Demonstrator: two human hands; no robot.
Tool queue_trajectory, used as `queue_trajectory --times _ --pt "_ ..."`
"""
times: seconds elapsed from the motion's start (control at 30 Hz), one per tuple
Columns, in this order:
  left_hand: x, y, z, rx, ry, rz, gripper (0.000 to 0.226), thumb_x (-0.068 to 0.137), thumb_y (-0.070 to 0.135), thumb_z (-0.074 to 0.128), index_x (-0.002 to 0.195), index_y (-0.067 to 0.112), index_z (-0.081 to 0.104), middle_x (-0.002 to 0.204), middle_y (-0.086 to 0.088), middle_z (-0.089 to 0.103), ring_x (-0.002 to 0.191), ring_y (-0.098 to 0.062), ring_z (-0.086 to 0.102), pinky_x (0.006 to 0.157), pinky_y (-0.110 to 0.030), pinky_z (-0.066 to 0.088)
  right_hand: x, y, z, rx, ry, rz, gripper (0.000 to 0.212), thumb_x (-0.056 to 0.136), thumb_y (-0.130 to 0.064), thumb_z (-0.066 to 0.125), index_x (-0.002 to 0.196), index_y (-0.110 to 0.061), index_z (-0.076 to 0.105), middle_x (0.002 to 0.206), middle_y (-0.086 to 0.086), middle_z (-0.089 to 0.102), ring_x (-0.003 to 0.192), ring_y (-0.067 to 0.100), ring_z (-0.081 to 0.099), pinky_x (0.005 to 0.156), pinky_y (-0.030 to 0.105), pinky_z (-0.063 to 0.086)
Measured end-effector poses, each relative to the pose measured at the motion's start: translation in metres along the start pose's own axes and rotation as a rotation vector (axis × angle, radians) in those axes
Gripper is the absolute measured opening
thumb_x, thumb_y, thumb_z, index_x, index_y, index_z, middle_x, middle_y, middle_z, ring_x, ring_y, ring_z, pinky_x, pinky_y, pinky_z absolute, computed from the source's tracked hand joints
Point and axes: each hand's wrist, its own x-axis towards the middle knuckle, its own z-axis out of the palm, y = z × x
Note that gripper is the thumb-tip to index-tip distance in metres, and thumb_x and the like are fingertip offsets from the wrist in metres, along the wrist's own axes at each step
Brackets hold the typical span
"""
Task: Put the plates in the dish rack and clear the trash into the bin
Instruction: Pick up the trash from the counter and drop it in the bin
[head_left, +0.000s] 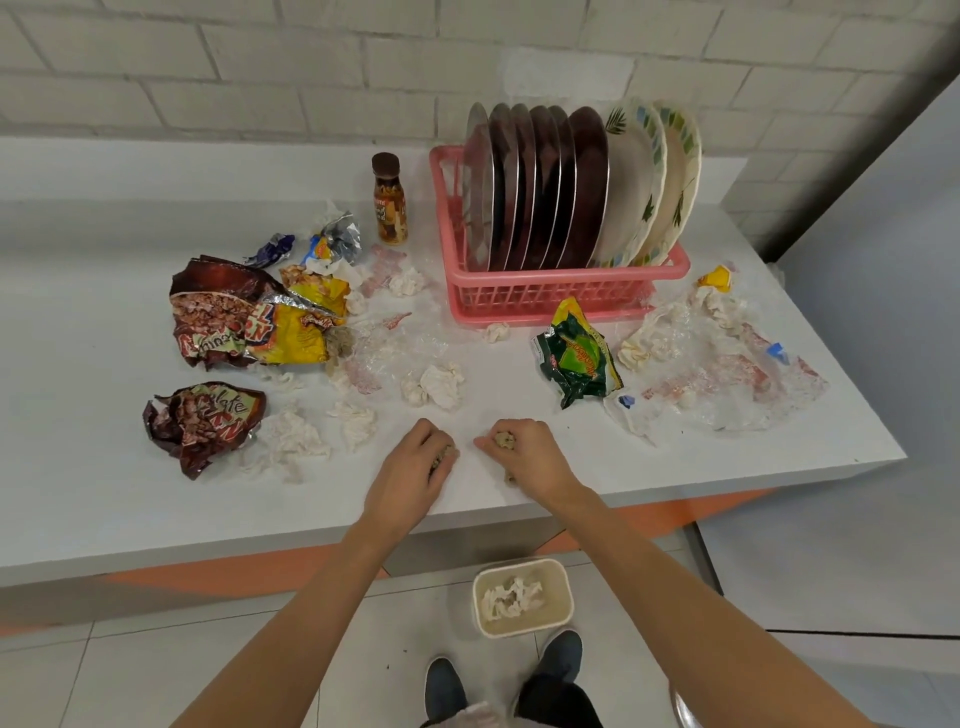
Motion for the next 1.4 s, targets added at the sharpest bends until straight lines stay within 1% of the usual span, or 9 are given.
queue_trajectory --times 0.17,0.37,0.5,0.63,0.77,0.9,1.1,1.23,1.4 --pt "0.001 0.004 -0.002 -0.031 0.015 -0.064 0.034 0.1 0.038 0.041 0.089 0.01 0.056 0.088 0.004 0.046 0.071 -0.013 0.048 0.063 -0.028 0.041 -0.005 -0.004 0.002 -0.064 0.046 0.012 0.06 0.09 -0.042 0.066 0.048 -0.011 0.036 0.04 -0.004 0.031 0.033 0.007 0.045 0.045 0.018 0.033" --pt "0.001 0.008 -0.003 -0.07 0.059 -0.169 0.032 0.09 0.035 0.066 0.072 0.017 0.046 0.067 0.006 0.045 0.059 -0.015 0.045 0.054 -0.03 0.036 -0.013 -0.001 0.001 -0.096 0.026 0.093 0.048 0.08 -0.03 0.078 0.054 -0.007 0.045 0.046 0.004 0.048 0.034 0.01 0.048 0.044 0.026 0.044" --pt "-0.006 0.018 0.003 -0.174 0.059 -0.281 0.03 0.09 0.03 0.068 0.073 0.016 0.047 0.058 0.006 0.046 0.055 -0.016 0.046 0.053 -0.031 0.035 -0.027 0.005 -0.002 -0.095 0.013 0.083 0.041 0.081 -0.026 0.078 0.061 -0.007 0.048 0.054 0.003 0.047 0.043 0.01 0.043 0.044 0.013 0.036" --pt "-0.013 0.036 0.008 -0.269 0.019 -0.312 0.013 0.093 0.031 0.063 0.087 0.021 0.056 0.064 0.006 0.058 0.058 -0.01 0.055 0.057 -0.025 0.042 -0.043 0.005 -0.008 -0.119 -0.026 0.073 0.058 0.094 -0.05 0.055 0.054 -0.011 0.037 0.05 0.002 0.034 0.048 0.013 0.032 0.052 0.025 0.031" --pt "-0.02 0.059 0.014 -0.337 -0.039 -0.304 0.017 0.095 0.03 0.061 0.081 0.019 0.064 0.068 0.013 0.065 0.067 -0.004 0.06 0.062 -0.018 0.042 -0.058 0.001 -0.022 -0.202 -0.022 0.098 0.064 0.099 -0.052 0.035 0.054 -0.008 0.043 0.053 0.008 0.05 0.052 0.022 0.047 0.063 0.037 0.044" --pt "-0.027 0.084 0.023 -0.33 -0.063 -0.309 0.028 0.093 0.035 0.063 0.072 0.017 0.062 0.057 0.011 0.056 0.058 -0.005 0.053 0.057 -0.017 0.037 -0.076 0.004 -0.037 -0.297 -0.022 -0.001 0.049 0.099 -0.029 0.042 0.053 -0.014 0.034 0.05 0.0 0.038 0.051 0.018 0.036 0.059 0.037 0.036" --pt "-0.051 0.138 0.037 -0.336 -0.083 -0.303 0.05 0.1 0.04 0.049 0.06 0.012 0.04 0.052 0.001 0.036 0.05 -0.009 0.032 0.054 -0.027 0.027 -0.121 0.031 -0.061 -0.218 0.058 -0.045 0.013 0.091 -0.025 0.053 0.088 -0.014 0.059 0.058 -0.005 0.054 0.049 0.007 0.045 0.05 0.025 0.033" --pt "-0.071 0.173 0.048 -0.266 -0.061 -0.322 0.056 0.104 0.042 0.037 0.058 0.01 0.038 0.053 -0.005 0.038 0.049 -0.01 0.032 0.052 -0.028 0.024 -0.151 0.053 -0.076 -0.244 0.092 -0.096 0.016 0.088 -0.022 0.054 0.074 -0.015 0.059 0.061 -0.006 0.057 0.054 0.009 0.049 0.054 0.029 0.038" --pt "-0.11 0.207 0.077 -0.284 -0.019 -0.378 0.044 0.105 0.028 0.035 0.064 0.019 0.05 0.064 0.008 0.054 0.06 -0.004 0.049 0.06 -0.019 0.035 -0.195 0.083 -0.088 -0.258 0.055 -0.137 0.035 0.083 -0.018 0.052 0.051 -0.016 0.039 0.047 -0.004 0.034 0.047 0.012 0.028 0.049 0.032 0.026"
